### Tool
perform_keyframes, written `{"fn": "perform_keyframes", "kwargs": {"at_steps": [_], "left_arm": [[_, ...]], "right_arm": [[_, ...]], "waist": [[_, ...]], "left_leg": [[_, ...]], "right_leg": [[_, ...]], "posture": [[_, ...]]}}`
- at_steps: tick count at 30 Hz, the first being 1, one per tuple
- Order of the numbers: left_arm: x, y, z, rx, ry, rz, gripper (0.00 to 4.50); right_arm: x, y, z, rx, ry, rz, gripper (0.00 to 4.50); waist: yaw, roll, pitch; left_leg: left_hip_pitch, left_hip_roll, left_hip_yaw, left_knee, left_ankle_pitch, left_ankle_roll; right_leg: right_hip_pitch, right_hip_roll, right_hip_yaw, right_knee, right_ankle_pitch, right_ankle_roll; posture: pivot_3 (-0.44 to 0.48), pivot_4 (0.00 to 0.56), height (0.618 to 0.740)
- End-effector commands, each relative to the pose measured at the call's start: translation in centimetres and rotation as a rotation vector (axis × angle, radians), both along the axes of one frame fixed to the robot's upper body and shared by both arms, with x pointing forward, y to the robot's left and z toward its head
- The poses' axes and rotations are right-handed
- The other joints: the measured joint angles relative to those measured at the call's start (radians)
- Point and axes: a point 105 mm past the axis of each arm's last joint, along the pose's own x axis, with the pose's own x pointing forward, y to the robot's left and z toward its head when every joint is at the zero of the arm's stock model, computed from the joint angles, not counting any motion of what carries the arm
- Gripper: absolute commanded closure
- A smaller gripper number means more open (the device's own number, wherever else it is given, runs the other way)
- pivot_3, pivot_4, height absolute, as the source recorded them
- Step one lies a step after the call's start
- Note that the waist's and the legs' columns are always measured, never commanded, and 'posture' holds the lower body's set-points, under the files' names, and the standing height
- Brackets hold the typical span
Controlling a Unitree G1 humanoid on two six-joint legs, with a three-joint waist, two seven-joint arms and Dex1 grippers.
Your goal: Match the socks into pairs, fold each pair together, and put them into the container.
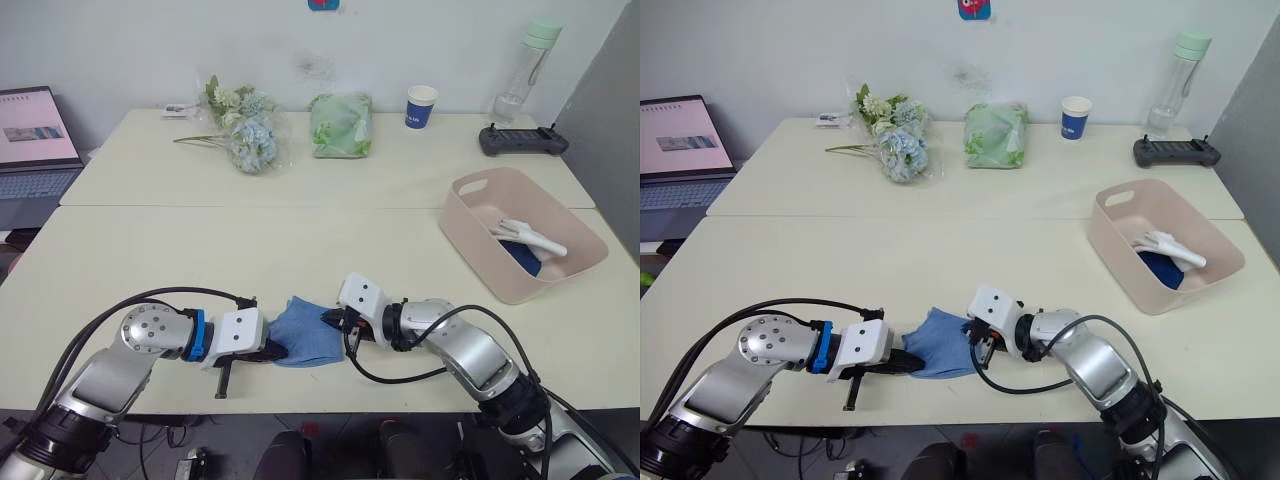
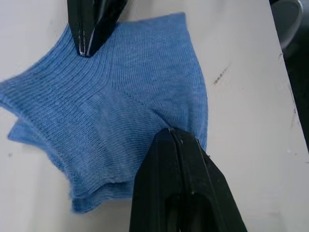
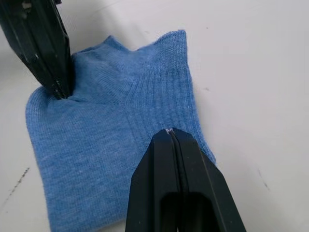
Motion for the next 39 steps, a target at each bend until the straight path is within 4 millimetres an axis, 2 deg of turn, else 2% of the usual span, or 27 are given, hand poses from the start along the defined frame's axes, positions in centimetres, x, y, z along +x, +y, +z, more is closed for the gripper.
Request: {"fn": "perform_keyframes", "kwargs": {"at_steps": [1,3,7,9,11,15,17,21,26,31,35,39], "left_arm": [[-0.5,0.6,-0.1,-0.004,0.018,0.025,4.5],[-0.6,0.2,0.7,-0.052,0.034,0.04,4.5],[-0.3,-0.8,4.8,-0.17,0.063,0.069,4.5],[0.2,-0.8,5.9,-0.179,0.049,0.074,4.5],[0.7,-0.7,5.9,-0.167,0.038,0.078,4.5],[1.4,0.2,3.1,-0.113,0.049,0.105,4.5],[1.2,1.1,1.5,-0.066,0.061,0.108,4.5],[1.2,2.7,-0.6,-0.023,0.076,0.157,4.5],[0.6,3.2,-1.5,-0.004,0.084,0.148,4.5],[0.3,3.2,-1.6,-0.003,0.08,0.148,4.5],[0.3,3.2,-1.6,0.008,0.069,0.143,4.5],[0.4,3.0,-1.4,0.006,0.063,0.14,4.5]], "right_arm": [[1.1,-1.8,0.6,-0.022,-0.063,-0.072,4.47],[1.3,-1.9,1.4,0.012,-0.066,-0.094,4.47],[0.5,-3.0,3.3,0.053,-0.1,-0.096,4.47],[0.0,-3.6,3.6,0.029,-0.127,-0.103,4.47],[-0.1,-3.9,4.0,0.032,-0.133,-0.126,4.47],[-0.7,-3.8,4.2,0.073,-0.031,-0.161,4.47],[-0.8,-4.0,3.8,0.072,0.069,-0.191,4.47],[-1.6,-4.1,3.2,0.104,0.255,-0.202,3.64],[-2.7,-3.9,2.2,0.179,0.477,-0.23,1.79],[-2.9,-2.5,1.1,0.218,0.641,-0.264,0.02],[-2.6,-0.6,0.2,0.235,0.728,-0.274,0.02],[-2.6,1.7,0.3,0.275,0.804,-0.243,0.02]], "waist": [[0.0,0.0,0.0],[0.0,0.0,0.0],[0.002,0.0,0.001],[0.002,-0.001,0.001],[0.001,-0.001,0.001],[-0.01,0.0,0.001],[-0.01,0.0,0.001],[-0.001,0.0,0.002],[-0.001,0.0,0.001],[-0.003,0.001,0.001],[-0.01,0.002,0.0],[-0.021,0.003,-0.002]], "left_leg": [[0.0,0.0,0.0,0.0,0.0,0.0],[0.0,0.0,-0.001,0.0,0.0,0.0],[0.0,0.0,-0.002,0.0,0.0,0.0],[-0.001,0.0,-0.003,0.0,0.0,0.0],[-0.001,0.0,-0.002,0.0,0.0,0.0],[0.001,0.0,0.0,0.0,0.0,0.0],[0.0,0.001,0.0,0.0,0.0,0.0],[0.0,0.001,-0.002,0.0,0.0,0.0],[0.0,0.001,-0.001,0.0,0.0,0.0],[0.001,0.002,-0.001,0.0,0.0,0.0],[0.003,0.002,-0.001,-0.001,0.0,0.0],[0.004,0.002,-0.001,-0.001,0.0,0.0]], "right_leg": [[0.0,0.0,0.0,0.0,0.0,0.0],[0.0,0.0,0.0,0.001,0.0,0.0],[0.0,0.0,-0.001,0.001,0.0,0.0],[0.0,0.0,-0.002,0.001,0.0,0.0],[0.0,0.0,-0.002,0.001,0.0,0.0],[0.0,0.001,-0.001,0.002,0.0,0.0],[-0.001,0.002,-0.001,0.002,0.0,0.0],[-0.001,0.001,0.0,0.001,0.0,0.0],[0.0,0.001,0.0,0.002,0.0,0.0],[0.0,0.001,0.0,0.002,0.0,0.0],[0.001,0.001,0.0,0.002,0.0,0.0],[0.002,0.002,0.0,0.003,0.0,0.0]], "posture": [[0.0,0.15,0.74],[0.0,0.15,0.74],[0.0,0.15,0.74],[0.0,0.15,0.74],[0.0,0.15,0.74],[0.0,0.15,0.74],[0.0,0.15,0.74],[0.0,0.15,0.74],[0.0,0.15,0.74],[0.0,0.15,0.74],[0.0,0.15,0.74],[0.0,0.15,0.74]]}}
